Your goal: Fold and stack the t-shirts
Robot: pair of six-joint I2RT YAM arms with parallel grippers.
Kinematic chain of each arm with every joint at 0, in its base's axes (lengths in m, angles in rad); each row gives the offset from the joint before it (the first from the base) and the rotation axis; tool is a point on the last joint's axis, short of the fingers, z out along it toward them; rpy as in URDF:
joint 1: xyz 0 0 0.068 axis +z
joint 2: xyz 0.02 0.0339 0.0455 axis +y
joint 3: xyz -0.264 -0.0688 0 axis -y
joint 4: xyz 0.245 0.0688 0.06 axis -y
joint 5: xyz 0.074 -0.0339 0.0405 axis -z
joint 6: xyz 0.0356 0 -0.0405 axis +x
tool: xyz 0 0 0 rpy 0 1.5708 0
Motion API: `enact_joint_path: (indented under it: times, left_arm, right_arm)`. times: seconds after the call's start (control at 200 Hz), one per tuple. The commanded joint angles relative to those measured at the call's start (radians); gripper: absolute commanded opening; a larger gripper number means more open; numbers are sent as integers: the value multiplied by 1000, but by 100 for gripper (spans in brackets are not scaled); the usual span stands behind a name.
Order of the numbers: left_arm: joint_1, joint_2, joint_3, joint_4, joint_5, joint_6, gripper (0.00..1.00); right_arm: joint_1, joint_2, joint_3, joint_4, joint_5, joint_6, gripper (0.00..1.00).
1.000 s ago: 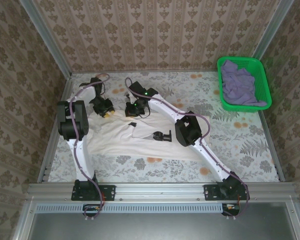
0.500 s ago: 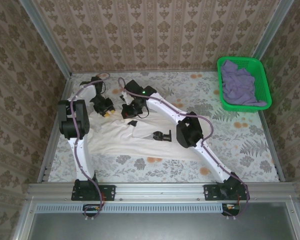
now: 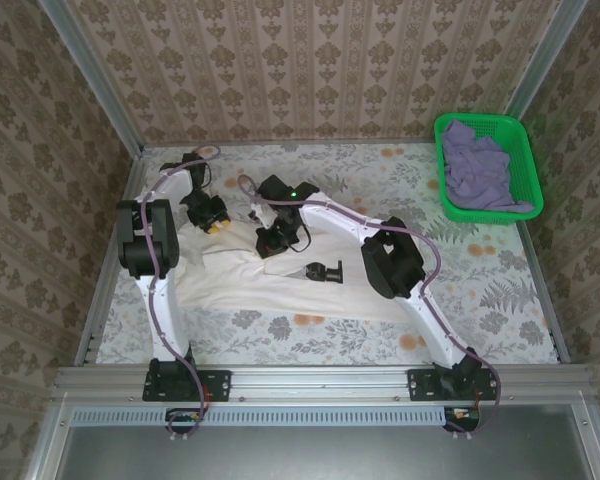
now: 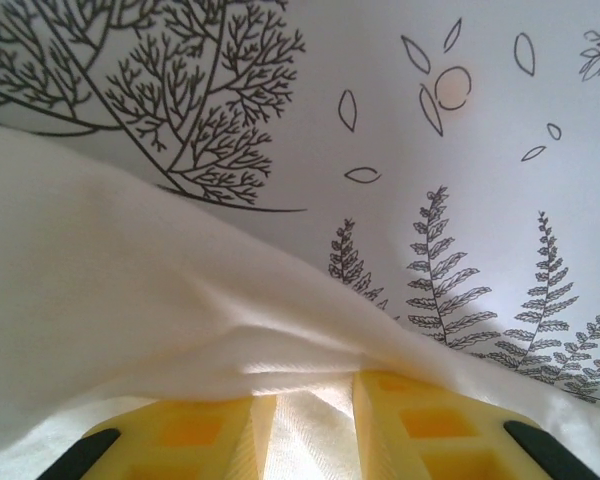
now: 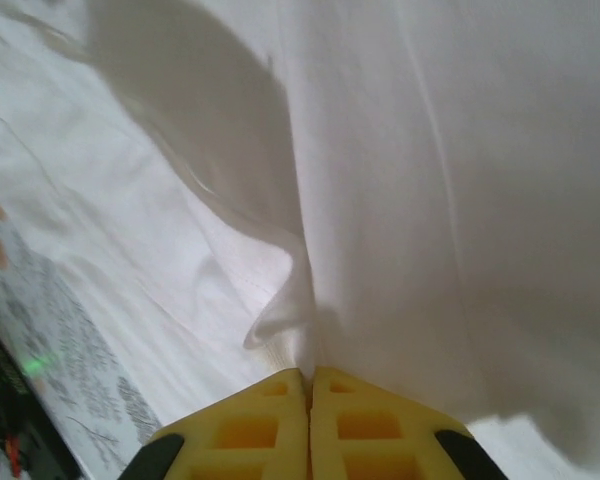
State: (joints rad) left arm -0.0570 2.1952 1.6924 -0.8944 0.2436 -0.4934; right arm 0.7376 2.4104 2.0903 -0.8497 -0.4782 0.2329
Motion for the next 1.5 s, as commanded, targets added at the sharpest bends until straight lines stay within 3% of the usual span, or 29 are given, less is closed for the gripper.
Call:
enact_joint_path:
  times: [0.0, 0.16, 0.31, 0.465, 0.57, 0.75, 0.845, 1.03, 1.26, 1.495]
  left_arm:
    - [14, 52, -4, 18, -49, 31, 29]
    - [16, 55, 6, 12, -49, 36, 29]
    - [16, 49, 6, 13, -48, 44, 29]
    - [11, 44, 6, 14, -41, 46, 30]
    - [6, 43, 9, 12, -36, 46, 31]
    - [-6, 42, 17, 7, -36, 49, 32]
    - [-6, 42, 16, 6, -39, 50, 32]
    - [-5, 37, 12, 6, -50, 56, 32]
    - [-5, 41, 23, 0, -59, 62, 33]
    - [-5, 49, 30, 2, -68, 67, 33]
  right_arm:
    - [9, -90, -101, 44, 23, -56, 17]
    - [9, -185, -284, 118, 79, -84, 33]
    - [-9, -282, -423, 203, 61, -51, 36]
    - [-54, -327, -446, 328, -27, 94, 36]
    - [-61, -273, -345, 359, -57, 189, 34]
    - [-63, -22, -20, 263, -119, 343, 24]
    - [-49, 121, 200, 166, -168, 352, 21]
    - [-24, 299, 462, 57, -225, 366, 16]
    - [12, 331, 484, -46, -270, 297, 13]
    - [52, 264, 388, -117, -251, 200, 12]
